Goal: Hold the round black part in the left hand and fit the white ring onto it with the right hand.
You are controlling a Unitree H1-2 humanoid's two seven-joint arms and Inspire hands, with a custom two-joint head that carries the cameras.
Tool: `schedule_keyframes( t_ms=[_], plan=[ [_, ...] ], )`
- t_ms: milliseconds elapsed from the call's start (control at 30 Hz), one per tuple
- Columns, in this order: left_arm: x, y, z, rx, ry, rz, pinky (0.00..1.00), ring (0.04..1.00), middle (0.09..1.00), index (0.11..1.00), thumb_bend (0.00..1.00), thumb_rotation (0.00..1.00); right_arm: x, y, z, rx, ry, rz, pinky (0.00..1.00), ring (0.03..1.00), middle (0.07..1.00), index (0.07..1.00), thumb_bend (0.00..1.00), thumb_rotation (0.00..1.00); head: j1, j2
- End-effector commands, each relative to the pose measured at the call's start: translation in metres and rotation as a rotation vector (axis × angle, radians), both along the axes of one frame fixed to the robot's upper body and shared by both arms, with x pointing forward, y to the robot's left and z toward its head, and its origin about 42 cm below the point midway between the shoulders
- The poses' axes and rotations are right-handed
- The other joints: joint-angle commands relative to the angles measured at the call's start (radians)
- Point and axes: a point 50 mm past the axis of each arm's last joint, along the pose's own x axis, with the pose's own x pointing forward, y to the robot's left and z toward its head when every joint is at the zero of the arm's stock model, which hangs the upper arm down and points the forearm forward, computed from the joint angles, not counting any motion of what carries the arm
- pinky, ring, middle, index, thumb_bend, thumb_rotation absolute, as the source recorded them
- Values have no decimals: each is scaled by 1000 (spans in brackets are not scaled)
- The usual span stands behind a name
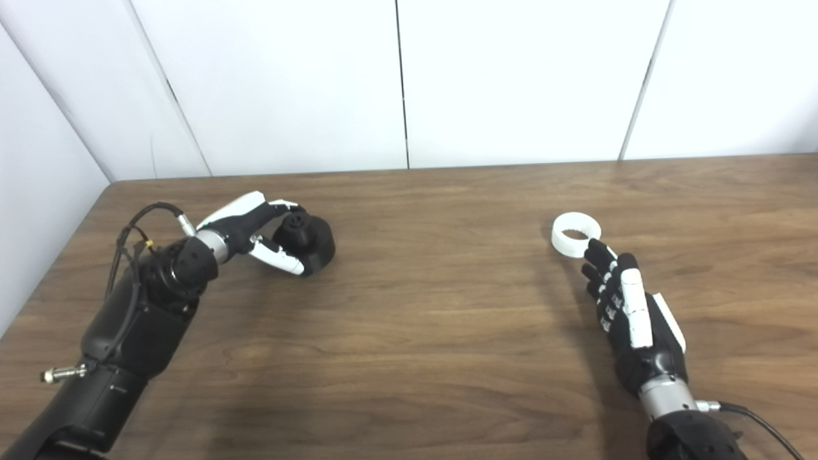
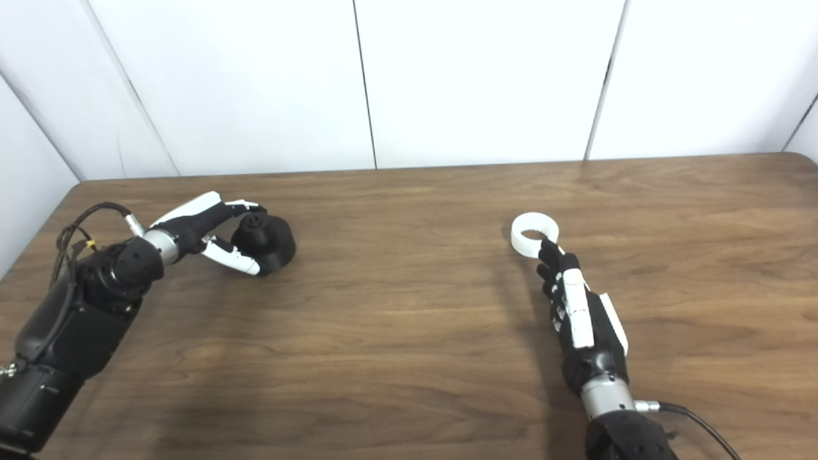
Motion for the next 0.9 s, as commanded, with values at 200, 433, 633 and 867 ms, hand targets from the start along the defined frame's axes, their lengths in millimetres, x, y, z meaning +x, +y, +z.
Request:
schedule_keyframes(
  t_ms=[200, 433, 633, 867],
  plan=[
    [11, 2, 30, 25, -100, 2, 1000, 1000, 1000, 893, 1000, 250, 1, 1, 18, 13, -96, 12, 1000, 960, 948, 923, 565, 1000, 1, 3],
    [10, 3, 30, 30, -104, -4, 1000, 1000, 1000, 882, 1000, 255, 0, -1, 19, 9, -99, 16, 1000, 960, 948, 920, 564, 1000, 4, 5],
    [10, 5, 29, 41, -93, 5, 1000, 1000, 1000, 879, 1000, 260, 0, -1, 19, 8, -99, 19, 1000, 959, 944, 915, 567, 1000, 3, 5],
    [8, 6, 27, 44, -86, 13, 1000, 1000, 1000, 880, 1000, 266, 0, -1, 19, 5, -102, 19, 1000, 954, 941, 912, 574, 1000, 3, 6]
  ],
)
